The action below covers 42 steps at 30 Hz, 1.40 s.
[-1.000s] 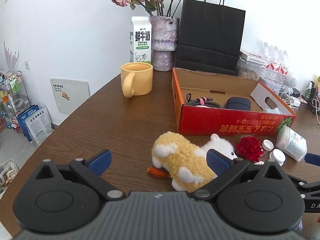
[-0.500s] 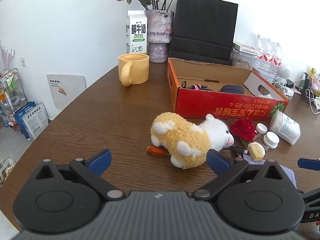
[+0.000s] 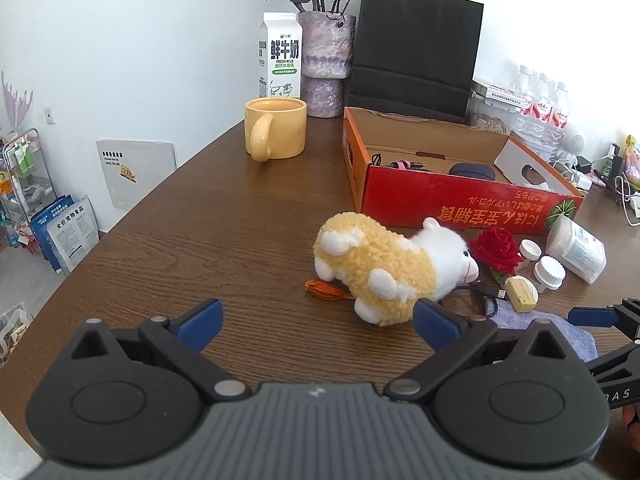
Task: Organize objects
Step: 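Move the left tool toward the plush sheep toy while the right tool approaches the purple pouch, then grasp the purple fabric pouch with the right tool, then grasp the black USB cable with the left tool while the right tool holds the pouch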
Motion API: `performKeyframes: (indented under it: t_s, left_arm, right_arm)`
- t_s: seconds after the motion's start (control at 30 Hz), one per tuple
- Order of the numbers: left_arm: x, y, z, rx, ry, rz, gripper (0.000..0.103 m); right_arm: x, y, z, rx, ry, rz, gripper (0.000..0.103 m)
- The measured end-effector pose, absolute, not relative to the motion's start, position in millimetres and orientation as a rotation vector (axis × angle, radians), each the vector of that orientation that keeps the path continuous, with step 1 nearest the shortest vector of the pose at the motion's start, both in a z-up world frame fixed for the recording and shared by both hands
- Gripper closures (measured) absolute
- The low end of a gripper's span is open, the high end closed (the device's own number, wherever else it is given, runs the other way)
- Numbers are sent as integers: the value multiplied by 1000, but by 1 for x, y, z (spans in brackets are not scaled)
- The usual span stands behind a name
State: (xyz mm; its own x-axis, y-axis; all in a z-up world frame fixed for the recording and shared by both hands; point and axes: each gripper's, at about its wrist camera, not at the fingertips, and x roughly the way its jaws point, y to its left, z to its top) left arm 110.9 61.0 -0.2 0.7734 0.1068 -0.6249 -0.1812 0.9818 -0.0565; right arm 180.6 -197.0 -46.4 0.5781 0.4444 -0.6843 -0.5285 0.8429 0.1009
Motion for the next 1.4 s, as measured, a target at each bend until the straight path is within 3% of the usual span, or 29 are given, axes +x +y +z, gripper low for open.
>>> performKeyframes:
  t_s: [0.13,0.27,0.47,0.53,0.67,0.73,0.8,1.0,1.4]
  left_arm:
    - [113,60,-1,-114,670,152,0]
    - [114,58,-2,-110,676,148,0]
    - [113,56,-2,-105,675,144,0]
    - [113,56,-1,-105,673,144,0]
    - [112,54,0,-103,672,143,0]
    - [112,52,0,-101,672,140,0]
    - [111,51,0,-100,672,137,0]
    - [110,49,0,-97,672,133,0]
    - [113,21,-5,-66,685,44,0]
  right_arm:
    - [175,-192,-48,-161,754,576,0]
    - [169,-191,-47,-178,740,576,8]
    - [160,-195,-42,-167,725,580,39]
    - [157,-199,-41,-153,724,585,56]
    - [149,-207,-36,-117,707,585,64]
    - [145,-211,-32,-93,691,591,78]
    - [141,-215,-26,-72,672,596,86]
    - [132,-227,-8,-33,598,607,96]
    - [141,-263,5,98,500,518,96]
